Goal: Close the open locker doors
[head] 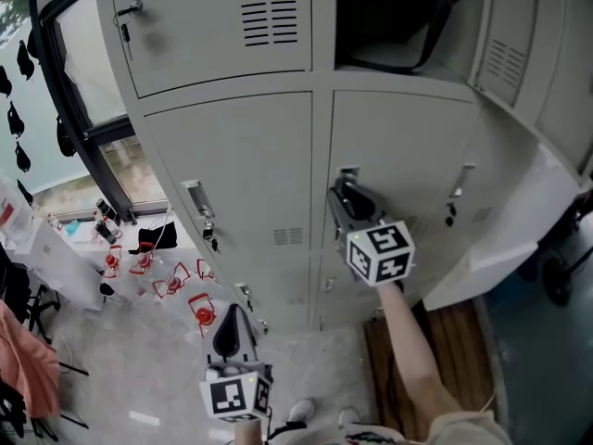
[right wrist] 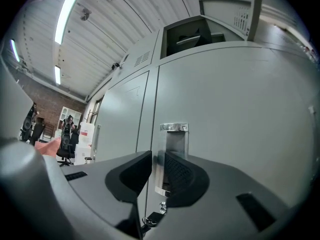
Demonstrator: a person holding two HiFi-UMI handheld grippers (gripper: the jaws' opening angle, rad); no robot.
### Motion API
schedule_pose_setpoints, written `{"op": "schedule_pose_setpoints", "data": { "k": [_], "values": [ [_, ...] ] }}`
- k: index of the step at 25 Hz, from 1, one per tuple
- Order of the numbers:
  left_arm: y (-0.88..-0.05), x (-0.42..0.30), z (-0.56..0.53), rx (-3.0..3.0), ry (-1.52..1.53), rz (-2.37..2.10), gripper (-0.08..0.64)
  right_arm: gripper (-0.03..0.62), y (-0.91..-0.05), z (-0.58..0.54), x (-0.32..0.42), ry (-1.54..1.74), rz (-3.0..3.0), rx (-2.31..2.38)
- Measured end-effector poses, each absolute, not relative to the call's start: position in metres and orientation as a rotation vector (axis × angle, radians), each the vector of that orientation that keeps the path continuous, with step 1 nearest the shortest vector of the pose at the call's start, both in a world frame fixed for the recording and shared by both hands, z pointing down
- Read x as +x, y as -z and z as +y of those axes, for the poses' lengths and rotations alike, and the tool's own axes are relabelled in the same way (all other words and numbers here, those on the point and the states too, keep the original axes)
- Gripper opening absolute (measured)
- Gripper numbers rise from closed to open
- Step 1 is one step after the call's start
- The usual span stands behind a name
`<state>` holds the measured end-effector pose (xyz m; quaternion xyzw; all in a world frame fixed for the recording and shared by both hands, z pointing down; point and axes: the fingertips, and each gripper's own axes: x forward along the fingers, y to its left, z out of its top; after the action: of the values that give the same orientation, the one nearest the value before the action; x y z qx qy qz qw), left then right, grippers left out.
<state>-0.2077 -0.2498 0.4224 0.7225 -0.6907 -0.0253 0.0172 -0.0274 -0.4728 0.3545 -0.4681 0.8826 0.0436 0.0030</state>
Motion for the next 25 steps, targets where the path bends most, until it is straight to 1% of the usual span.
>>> {"op": "schedule_pose_setpoints", "data": {
  "k": [2,4,6,13,18,25],
  "values": [
    [-0.419,-0.207,-0.25,2.255,0.088,-2.148,0.005,0.083,-0.35,-0.467,-0.029,-0.168,2.773,-1.457],
    [-0.415,-0.205,-0.251,2.269,0.097,-2.146,0.005,0.133,-0.342,-0.458,-0.03,-0.207,2.769,-1.433],
    [-0.412,-0.2,-0.252,2.288,0.105,-2.139,0.005,0.157,-0.33,-0.447,-0.027,-0.25,2.758,-1.412],
    [-0.392,-0.168,-0.256,2.389,0.14,-2.082,0.005,0.158,-0.263,-0.401,0.012,-0.394,2.655,-1.326],
    [-0.374,-0.134,-0.26,2.476,0.154,-2.01,0.005,0.158,-0.215,-0.365,0.056,-0.495,2.552,-1.326],
    [-0.329,-0.077,-0.267,2.639,0.174,-1.908,0.005,0.156,-0.129,-0.286,0.121,-0.704,2.437,-1.338]
  ]
}}
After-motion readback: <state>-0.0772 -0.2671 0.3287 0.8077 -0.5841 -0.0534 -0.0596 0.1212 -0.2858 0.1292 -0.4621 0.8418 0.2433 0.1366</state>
